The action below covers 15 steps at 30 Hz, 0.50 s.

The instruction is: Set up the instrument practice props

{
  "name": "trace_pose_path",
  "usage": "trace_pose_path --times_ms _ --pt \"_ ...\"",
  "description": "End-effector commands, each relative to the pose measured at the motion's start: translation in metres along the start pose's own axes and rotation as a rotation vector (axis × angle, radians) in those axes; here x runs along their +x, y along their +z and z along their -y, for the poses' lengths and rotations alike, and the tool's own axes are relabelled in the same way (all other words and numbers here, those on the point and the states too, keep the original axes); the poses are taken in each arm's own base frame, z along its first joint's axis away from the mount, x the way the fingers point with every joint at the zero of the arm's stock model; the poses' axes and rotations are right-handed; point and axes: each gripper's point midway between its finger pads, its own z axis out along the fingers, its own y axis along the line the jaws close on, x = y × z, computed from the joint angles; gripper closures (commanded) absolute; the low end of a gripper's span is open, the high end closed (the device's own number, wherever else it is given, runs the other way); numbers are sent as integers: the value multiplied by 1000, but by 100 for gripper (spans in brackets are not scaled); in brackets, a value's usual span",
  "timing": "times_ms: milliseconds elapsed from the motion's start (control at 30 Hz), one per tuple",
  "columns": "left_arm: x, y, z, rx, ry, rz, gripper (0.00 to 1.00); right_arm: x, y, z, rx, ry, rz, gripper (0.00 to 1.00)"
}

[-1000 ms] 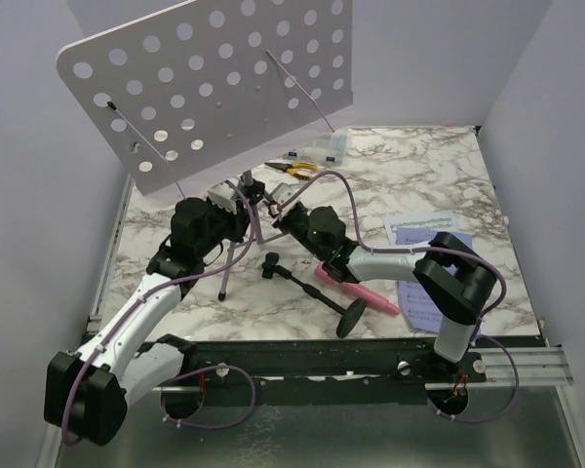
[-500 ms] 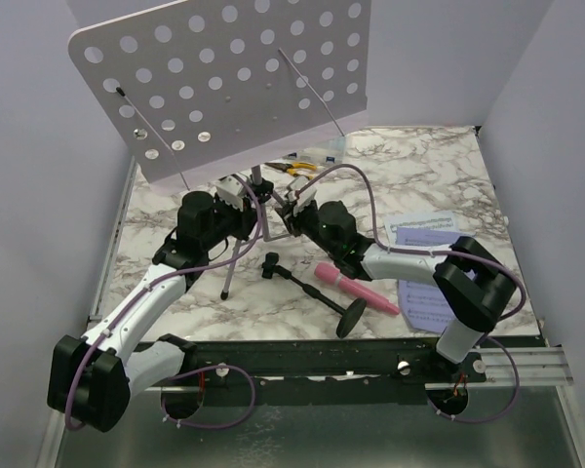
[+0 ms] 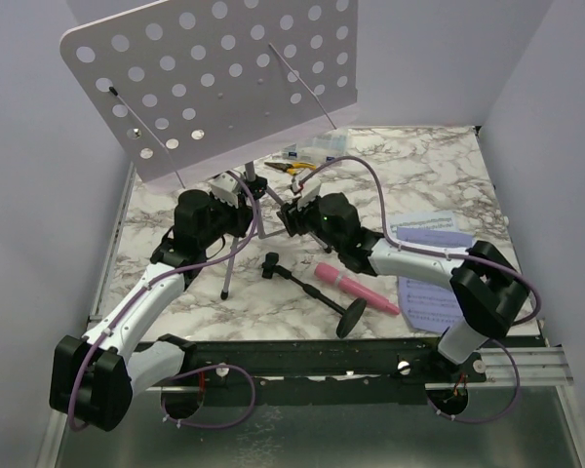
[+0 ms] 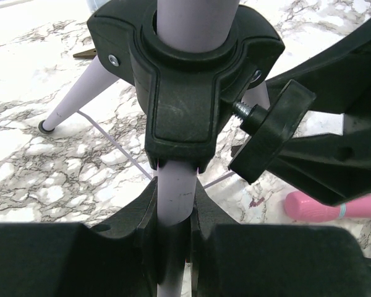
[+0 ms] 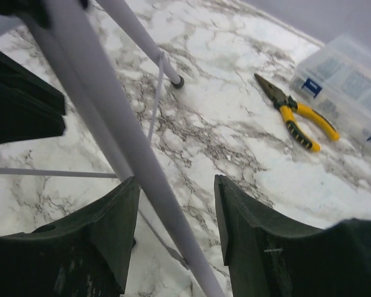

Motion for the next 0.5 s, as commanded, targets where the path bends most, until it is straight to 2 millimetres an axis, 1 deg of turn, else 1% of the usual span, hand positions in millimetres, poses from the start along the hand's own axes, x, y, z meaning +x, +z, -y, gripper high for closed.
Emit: trace_pose_path --times_ms 0,67,100,133,200,233,267,367,467 --pt "86 -11 -3 -62 -180 -283 100 -42 -13 -11 -15 -194 114 42" --pt "85 -11 -2 -61 -182 -281 100 -45 -28 -14 -45 -267 174 42" --pt "84 -11 -2 -61 -182 -279 100 -49 -34 -14 -54 -308 218 42" --pt "84 -10 -2 -59 -182 -278 100 -50 -40 -14 -61 -359 243 39" --pt "84 -10 -2 -58 -183 -281 100 -52 -47 -18 -101 -499 274 36" --pt "84 -10 -2 -58 -183 -282 100 -51 -48 -28 -156 -575 285 36" --pt "84 -10 -2 -57 -184 -282 100 -55 -50 -31 -166 -640 299 36" --pt "82 -9 -2 -58 -184 -278 100 -81 -52 -35 -136 -727 389 36" --pt "82 -9 -2 -55 -187 -280 100 -97 -49 -50 -163 -813 446 36"
